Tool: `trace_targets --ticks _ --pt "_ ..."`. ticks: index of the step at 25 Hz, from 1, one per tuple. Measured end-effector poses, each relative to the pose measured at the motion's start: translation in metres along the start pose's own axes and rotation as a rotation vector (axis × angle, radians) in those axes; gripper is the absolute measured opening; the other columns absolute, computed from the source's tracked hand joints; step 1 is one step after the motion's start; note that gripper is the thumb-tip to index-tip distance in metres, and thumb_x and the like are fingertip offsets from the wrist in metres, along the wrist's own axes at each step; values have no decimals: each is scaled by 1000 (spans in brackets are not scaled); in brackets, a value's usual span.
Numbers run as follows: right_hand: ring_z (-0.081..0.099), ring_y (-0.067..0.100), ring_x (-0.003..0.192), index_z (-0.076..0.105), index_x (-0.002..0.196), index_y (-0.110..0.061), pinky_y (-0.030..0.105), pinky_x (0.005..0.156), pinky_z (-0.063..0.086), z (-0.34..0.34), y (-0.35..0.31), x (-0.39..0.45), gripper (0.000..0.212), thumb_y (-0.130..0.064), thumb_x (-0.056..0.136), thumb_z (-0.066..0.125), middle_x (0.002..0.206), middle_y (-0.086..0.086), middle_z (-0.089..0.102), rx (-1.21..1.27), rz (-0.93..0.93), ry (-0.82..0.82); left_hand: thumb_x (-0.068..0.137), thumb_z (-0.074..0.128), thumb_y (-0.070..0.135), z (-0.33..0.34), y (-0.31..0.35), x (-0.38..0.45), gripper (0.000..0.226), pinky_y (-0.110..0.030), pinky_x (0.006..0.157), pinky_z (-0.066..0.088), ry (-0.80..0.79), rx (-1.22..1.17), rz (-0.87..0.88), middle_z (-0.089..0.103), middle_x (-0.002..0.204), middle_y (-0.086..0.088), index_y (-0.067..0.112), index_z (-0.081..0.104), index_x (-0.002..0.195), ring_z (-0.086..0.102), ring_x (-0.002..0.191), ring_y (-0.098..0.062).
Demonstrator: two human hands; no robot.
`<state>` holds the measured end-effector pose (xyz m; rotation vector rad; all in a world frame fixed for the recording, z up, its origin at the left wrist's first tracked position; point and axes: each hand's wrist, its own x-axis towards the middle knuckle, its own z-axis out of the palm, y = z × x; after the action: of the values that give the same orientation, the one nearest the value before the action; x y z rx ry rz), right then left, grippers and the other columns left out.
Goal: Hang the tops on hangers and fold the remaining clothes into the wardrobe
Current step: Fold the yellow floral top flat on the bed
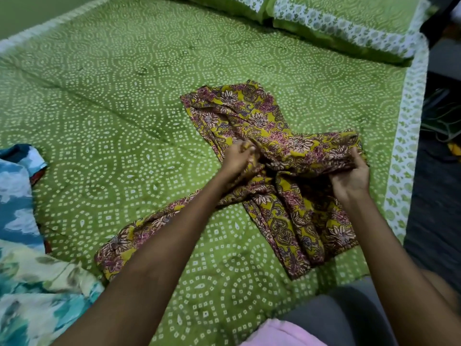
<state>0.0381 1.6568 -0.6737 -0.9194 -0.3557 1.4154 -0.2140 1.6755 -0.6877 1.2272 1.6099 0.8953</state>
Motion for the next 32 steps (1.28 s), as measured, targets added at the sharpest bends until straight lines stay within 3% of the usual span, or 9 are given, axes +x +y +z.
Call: trace_targets --ticks 3,5,8,12,15,19,23,26,32 --pt "68 14 86 71 90 -13 27 76 56 16 2 -5 47 -38 52 83 91 0 72 -86 47 -30 95 53 16 -55 -16 29 39 -21 54 42 171 97 -54 58 97 -6 2 46 131 46 60 -7" --pt "64 16 85 67 93 -13 28 70 52 28 6 -11 23 -33 80 66 89 -1 69 -448 150 23 94 55 19 -85 -30 42 28 -26 57 45 148 302 -89 64 98 -16 -1 60 112 53 58 -12" --pt "59 24 63 63 97 0 31 59 48 33 17 -27 38 -36 93 52 76 8 64 -1210 266 90 95 51 32 -115 -35 40 33 -22 54 48 41 224 -150 62 77 -13 3 63 84 59 50 -10" --pt "55 23 65 56 76 -10 26 52 38 47 66 -73 41 -49 88 56 73 6 59 -1831 50 4 91 54 43 -121 -29 7 37 -17 53 44 -349 364 -206 65 70 0 10 64 78 57 55 -7" --pt "58 22 91 59 104 -12 32 75 48 63 117 -106 25 -27 85 66 103 7 62 -1795 -240 -325 94 54 25 -115 -38 -13 22 -14 52 40 -364 300 -155 58 71 1 11 60 79 53 56 -6" --pt "35 26 133 33 143 -9 41 116 12 77 170 -118 59 -21 91 56 143 11 40 -2008 -569 -940 103 32 26 -106 -56 -19 28 -25 67 37 5 -89 -193 53 85 -3 11 52 88 47 76 -12" --pt "60 22 95 61 117 -11 39 87 47 88 197 -114 41 -24 78 68 104 7 65 -2110 -877 -941 96 47 41 -102 -61 -26 26 -25 62 34 -15 -6 -148 48 77 4 16 52 90 44 70 -11" --pt "62 17 72 69 81 -15 24 65 49 96 196 -110 19 -26 76 53 78 1 66 -1911 -994 -1001 84 67 34 -119 -62 -40 26 -18 46 39 -269 166 -158 53 61 8 12 59 74 48 52 -6" --pt "55 20 73 62 85 -14 30 69 45 72 202 -131 33 -37 82 38 80 3 59 -1856 -1102 -1040 94 53 18 -132 -69 -66 21 -19 39 43 -111 -284 -166 48 71 -7 8 52 76 50 43 -4"
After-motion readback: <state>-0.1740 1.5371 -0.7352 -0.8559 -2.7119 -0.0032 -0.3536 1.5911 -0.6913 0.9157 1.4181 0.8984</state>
